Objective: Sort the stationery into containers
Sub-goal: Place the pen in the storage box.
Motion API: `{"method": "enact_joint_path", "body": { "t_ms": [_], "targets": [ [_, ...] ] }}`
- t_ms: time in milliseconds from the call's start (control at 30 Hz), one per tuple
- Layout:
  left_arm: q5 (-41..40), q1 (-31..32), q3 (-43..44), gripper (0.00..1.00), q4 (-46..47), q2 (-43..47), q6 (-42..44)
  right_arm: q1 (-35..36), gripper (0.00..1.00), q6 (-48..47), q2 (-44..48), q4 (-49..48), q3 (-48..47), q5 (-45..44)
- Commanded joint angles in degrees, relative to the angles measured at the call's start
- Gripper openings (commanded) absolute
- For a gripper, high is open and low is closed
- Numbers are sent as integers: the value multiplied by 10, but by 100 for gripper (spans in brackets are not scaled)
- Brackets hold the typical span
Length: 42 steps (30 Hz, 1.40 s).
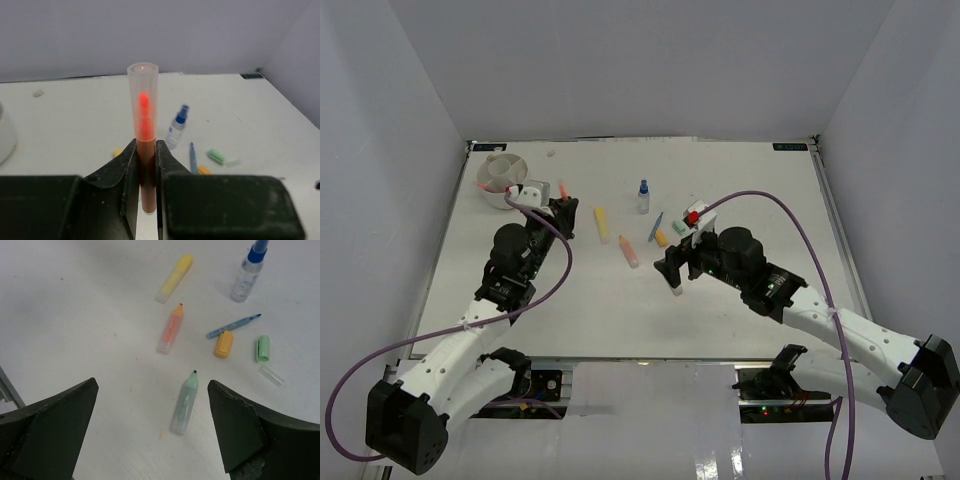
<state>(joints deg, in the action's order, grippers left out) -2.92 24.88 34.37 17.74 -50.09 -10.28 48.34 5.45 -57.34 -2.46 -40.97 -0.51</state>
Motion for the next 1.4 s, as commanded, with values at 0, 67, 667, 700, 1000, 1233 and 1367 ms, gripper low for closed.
{"method": "enact_joint_path", "body": {
  "t_ms": [0, 67, 667, 700, 1000, 1233, 1367],
  "targets": [
    [-121, -27, 10, 0, 45, -14, 6, -3, 97, -12, 17, -9, 22, -72],
    [-134, -55, 16, 0, 63, -35, 5, -3, 96, -12, 22, -15, 30, -85],
    [-166, -264, 5, 0, 209, -181, -66, -8, 94, -18, 18, -119, 124, -123],
    [-169, -272, 7, 0, 222, -197, -67, -8, 94, -17, 16, -122, 126, -121],
    [-204, -288, 44, 0, 283, -280, -61, -9, 94, -12, 20, -128, 139, -101],
    [-222, -302, 77, 0, 351, -356, -36, -9, 95, -13, 2, -128, 135, -91],
    [-202, -323, 116, 0, 326, -399, -62, -10, 95, -14, -5, -128, 134, -86]
  ]
}}
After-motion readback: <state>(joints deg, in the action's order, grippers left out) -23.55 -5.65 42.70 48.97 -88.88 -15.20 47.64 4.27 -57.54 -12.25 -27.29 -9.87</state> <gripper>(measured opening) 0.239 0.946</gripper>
